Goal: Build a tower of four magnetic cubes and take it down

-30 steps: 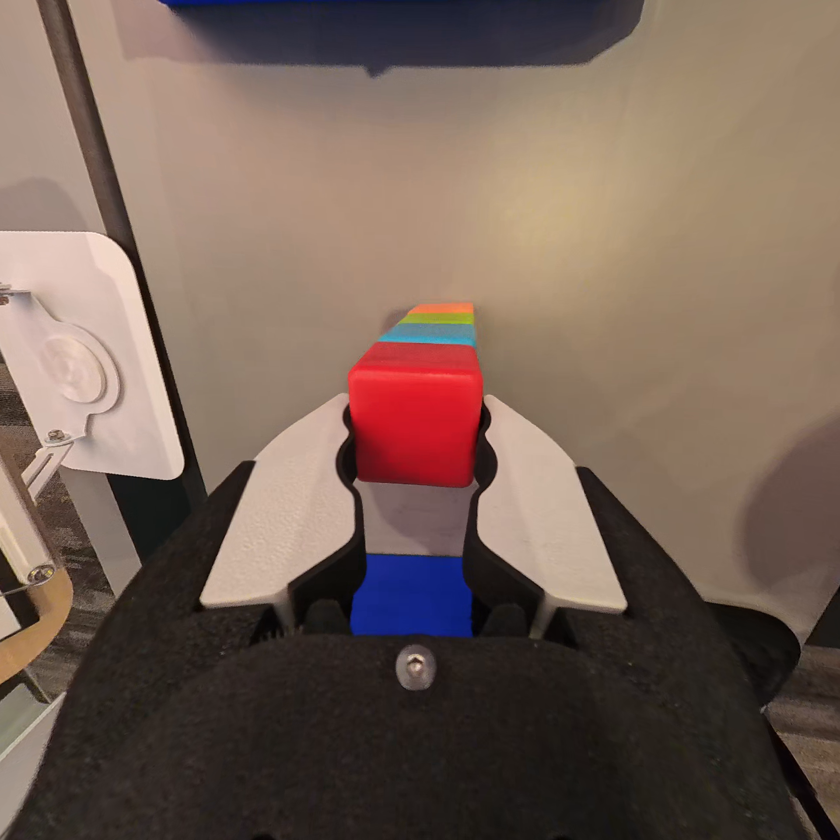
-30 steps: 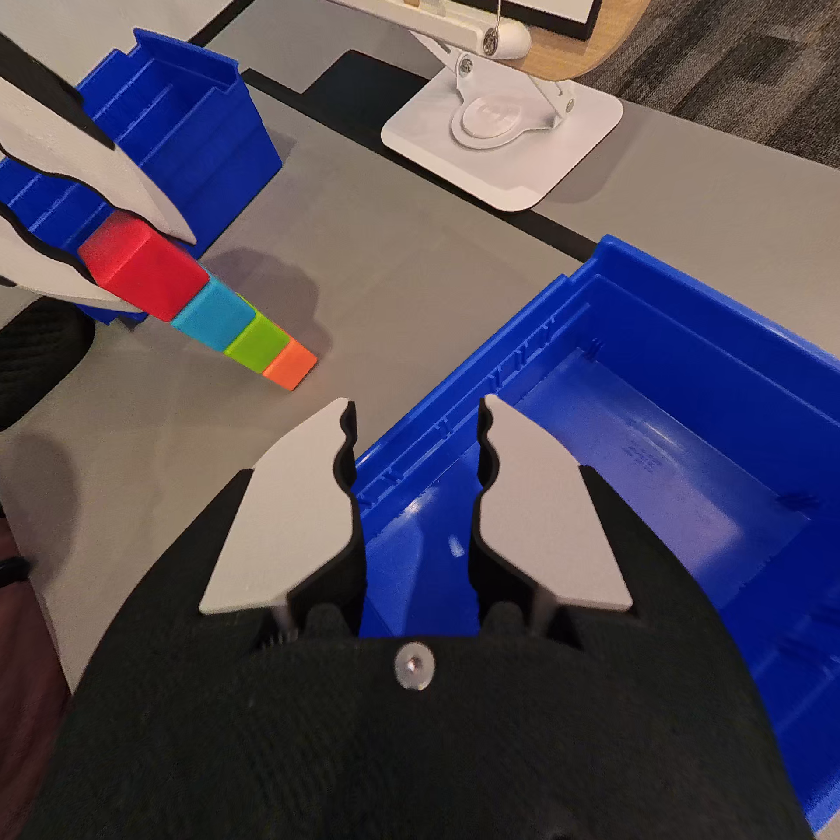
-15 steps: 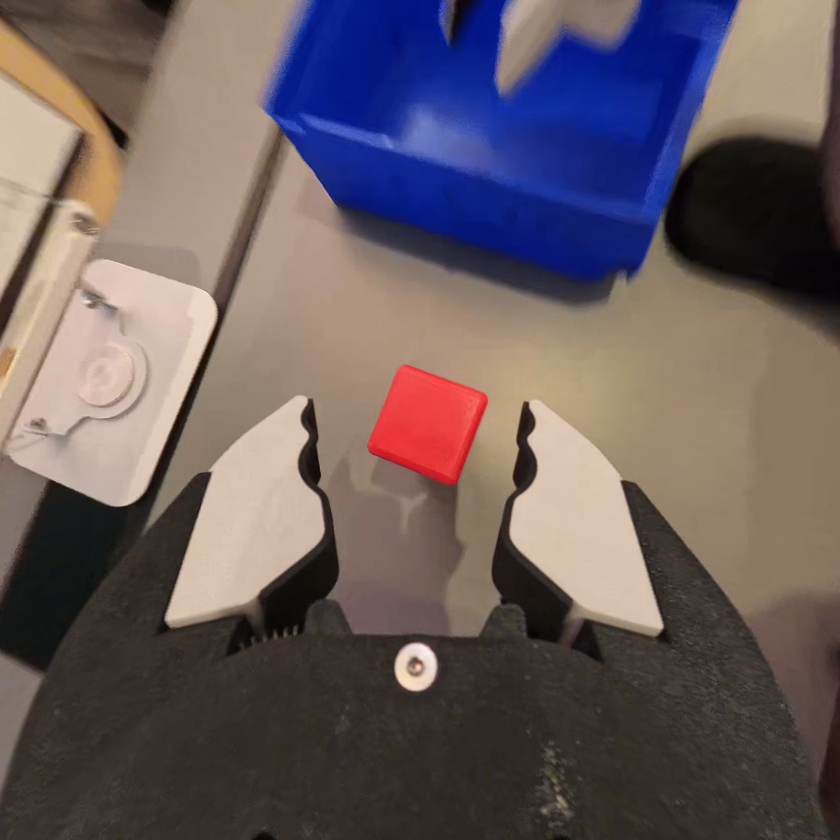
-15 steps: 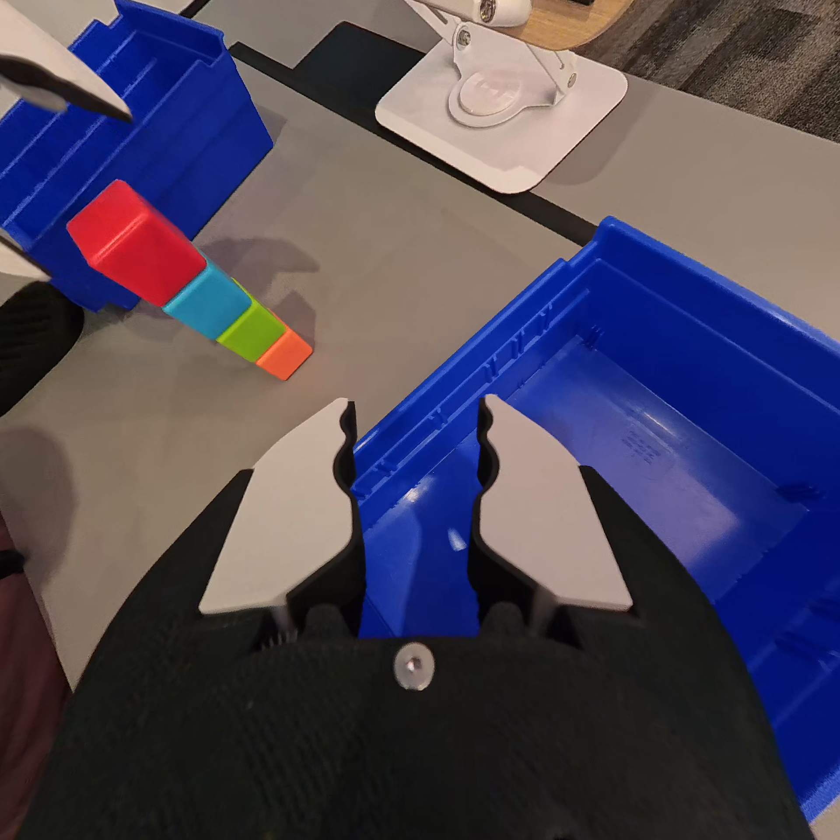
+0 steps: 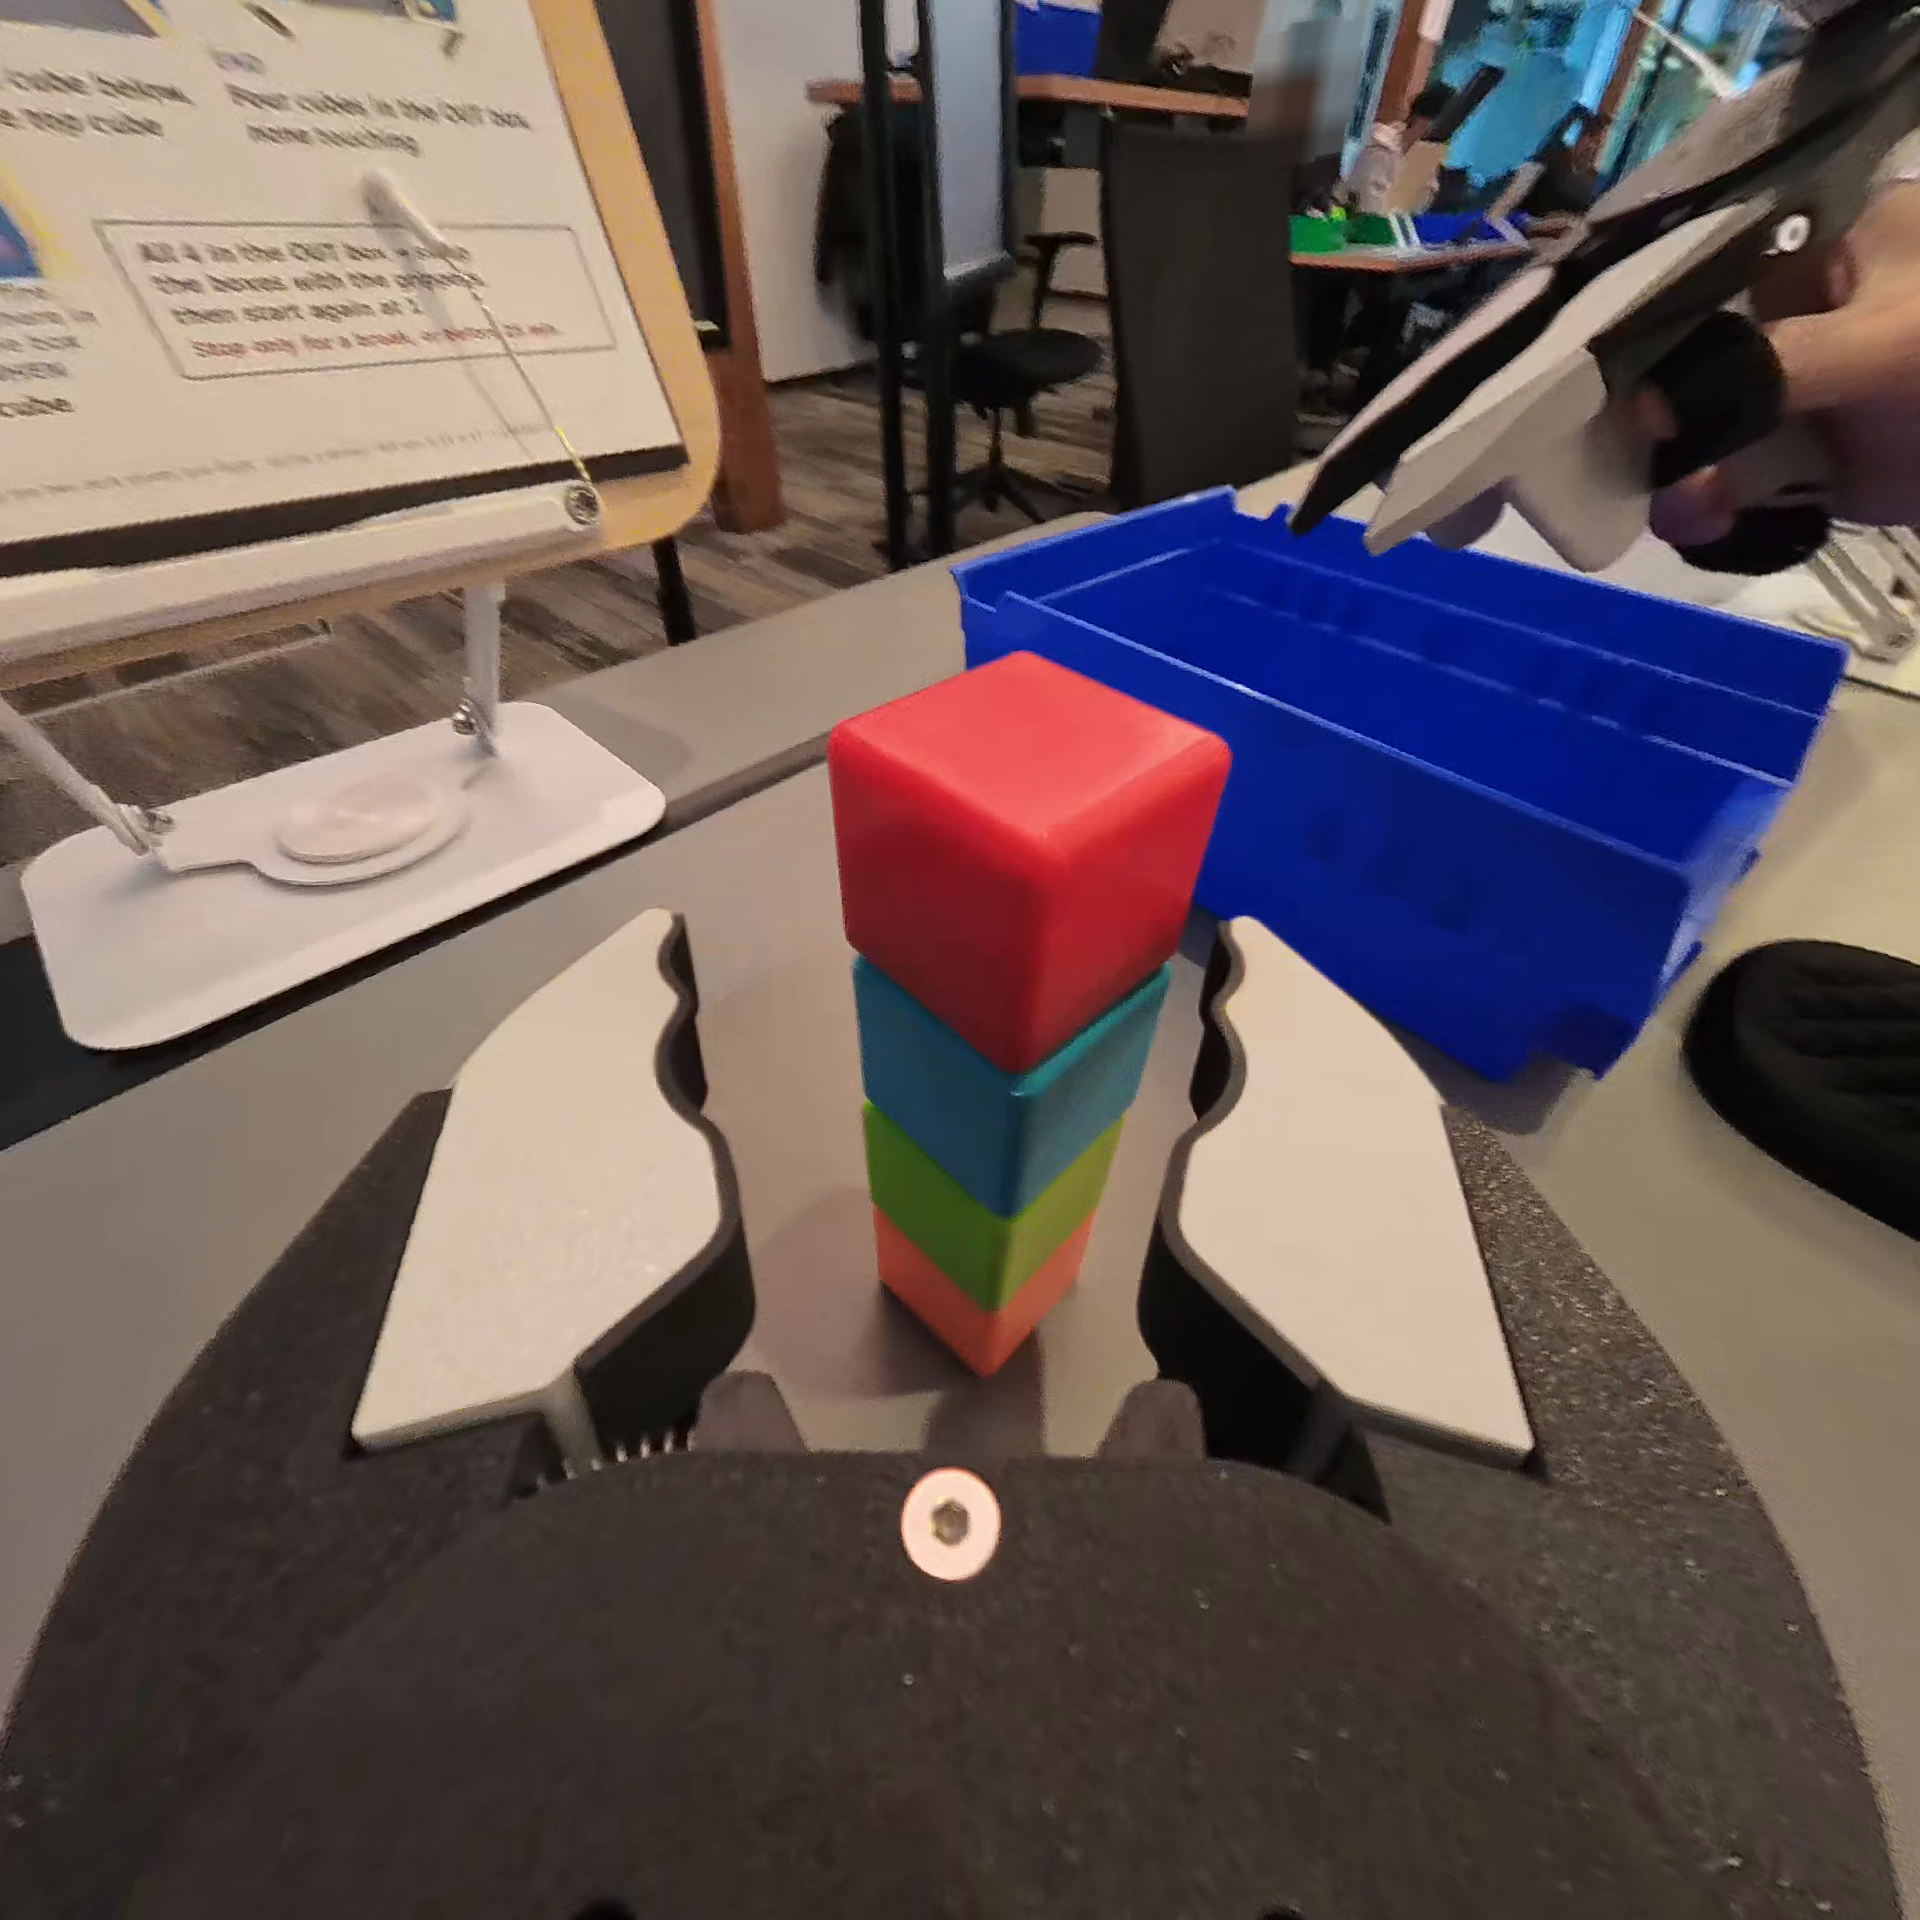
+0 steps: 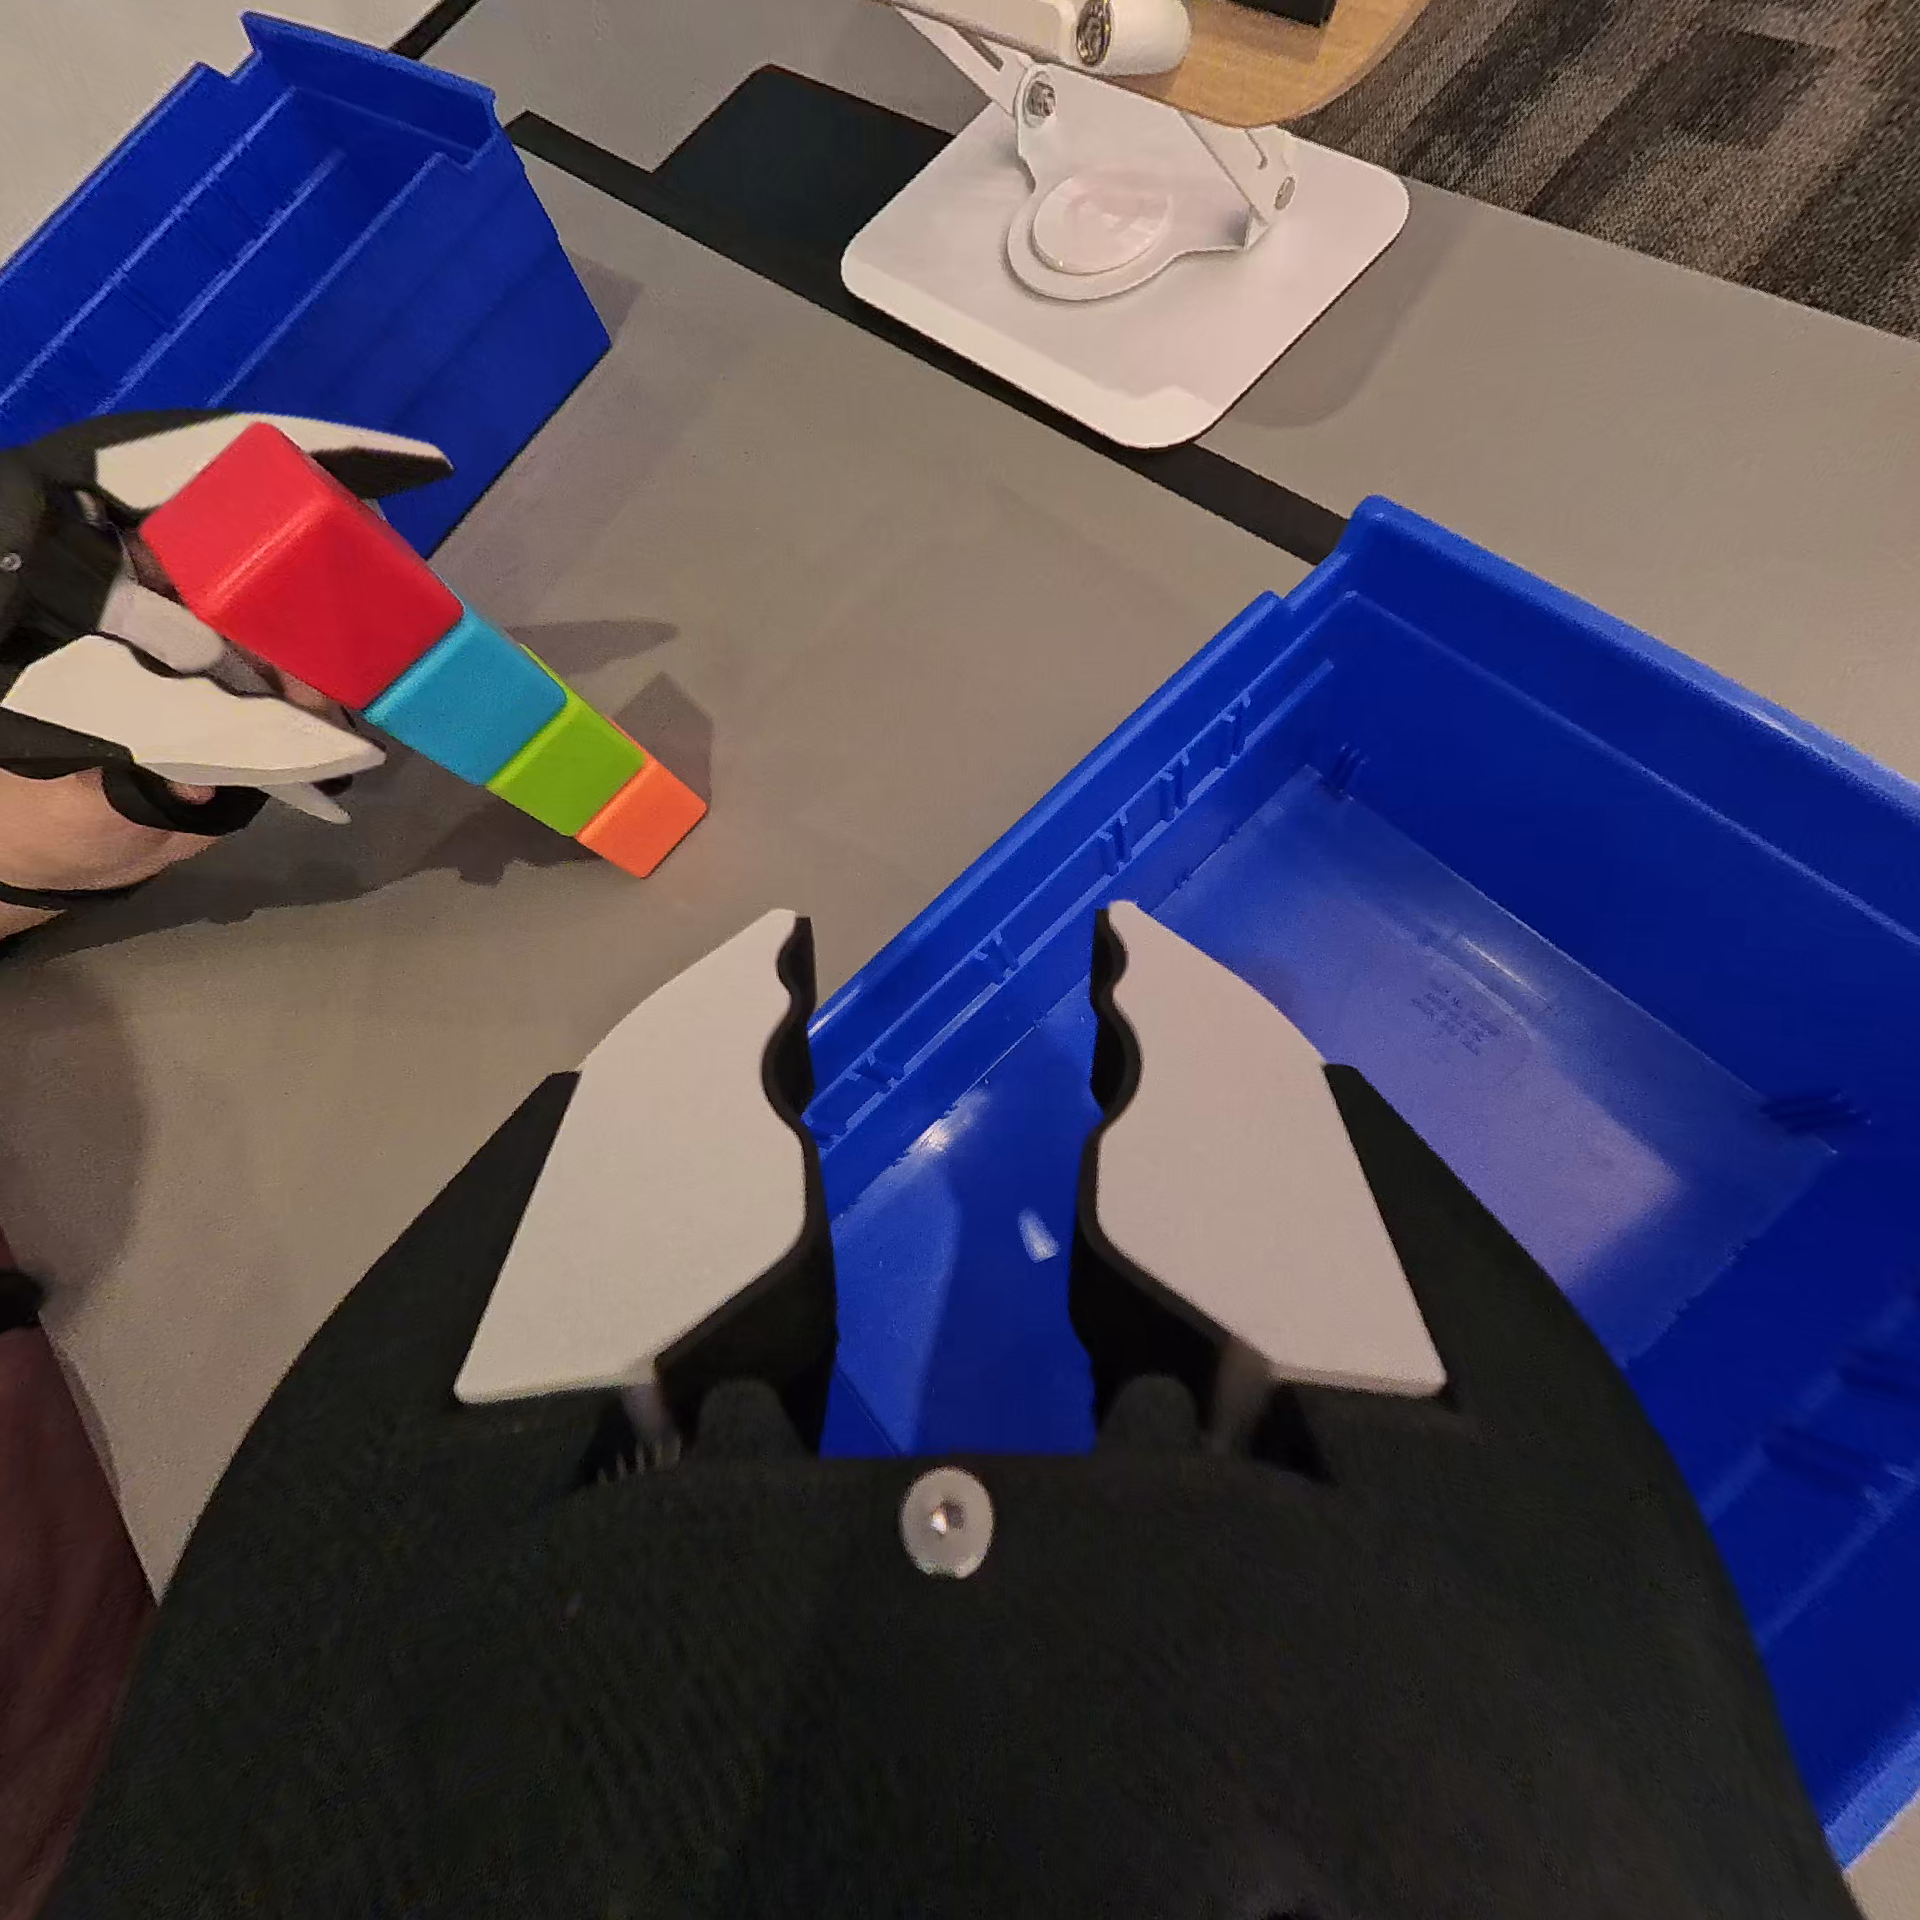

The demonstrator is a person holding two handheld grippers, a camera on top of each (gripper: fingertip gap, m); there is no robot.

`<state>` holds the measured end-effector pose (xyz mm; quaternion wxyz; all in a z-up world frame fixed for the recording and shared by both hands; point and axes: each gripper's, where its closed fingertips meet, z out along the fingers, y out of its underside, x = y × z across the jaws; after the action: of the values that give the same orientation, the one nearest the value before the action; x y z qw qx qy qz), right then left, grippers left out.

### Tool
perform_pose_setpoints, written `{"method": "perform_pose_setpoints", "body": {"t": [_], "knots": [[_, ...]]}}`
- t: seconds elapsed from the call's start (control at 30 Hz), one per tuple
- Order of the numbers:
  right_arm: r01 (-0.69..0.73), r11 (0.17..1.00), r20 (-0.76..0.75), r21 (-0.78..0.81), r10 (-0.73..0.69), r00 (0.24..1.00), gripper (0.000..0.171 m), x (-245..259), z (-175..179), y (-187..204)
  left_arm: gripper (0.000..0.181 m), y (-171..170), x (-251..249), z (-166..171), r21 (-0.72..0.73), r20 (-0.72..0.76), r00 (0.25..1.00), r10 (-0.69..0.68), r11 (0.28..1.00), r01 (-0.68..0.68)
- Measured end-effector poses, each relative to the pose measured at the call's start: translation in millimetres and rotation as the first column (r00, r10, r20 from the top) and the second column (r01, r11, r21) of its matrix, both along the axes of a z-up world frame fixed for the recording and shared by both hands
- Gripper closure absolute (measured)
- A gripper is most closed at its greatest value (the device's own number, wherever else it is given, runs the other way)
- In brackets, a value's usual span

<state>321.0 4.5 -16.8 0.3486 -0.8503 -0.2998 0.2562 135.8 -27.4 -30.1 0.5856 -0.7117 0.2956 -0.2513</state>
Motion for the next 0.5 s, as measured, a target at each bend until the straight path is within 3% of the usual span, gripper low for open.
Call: {"method": "perform_pose_setpoints", "body": {"t": [0.33, 0.5], "knots": [[-0.004, 1.0, 0.031, 0.031, 0.003, 1.0, 0.119, -7, 3, 2, 0.098, -1, 12, -24, -0.087, 0.118, 0.99, -0.072, 0.993, 0.082], [-0.037, 0.99, -0.003, 0.139, 0.037, 0.999, 0.119, -37, 31, -2, 0.098, -5, 15, -24, -0.081, 0.167, 0.978, -0.124, 0.987, 0.139]]}}
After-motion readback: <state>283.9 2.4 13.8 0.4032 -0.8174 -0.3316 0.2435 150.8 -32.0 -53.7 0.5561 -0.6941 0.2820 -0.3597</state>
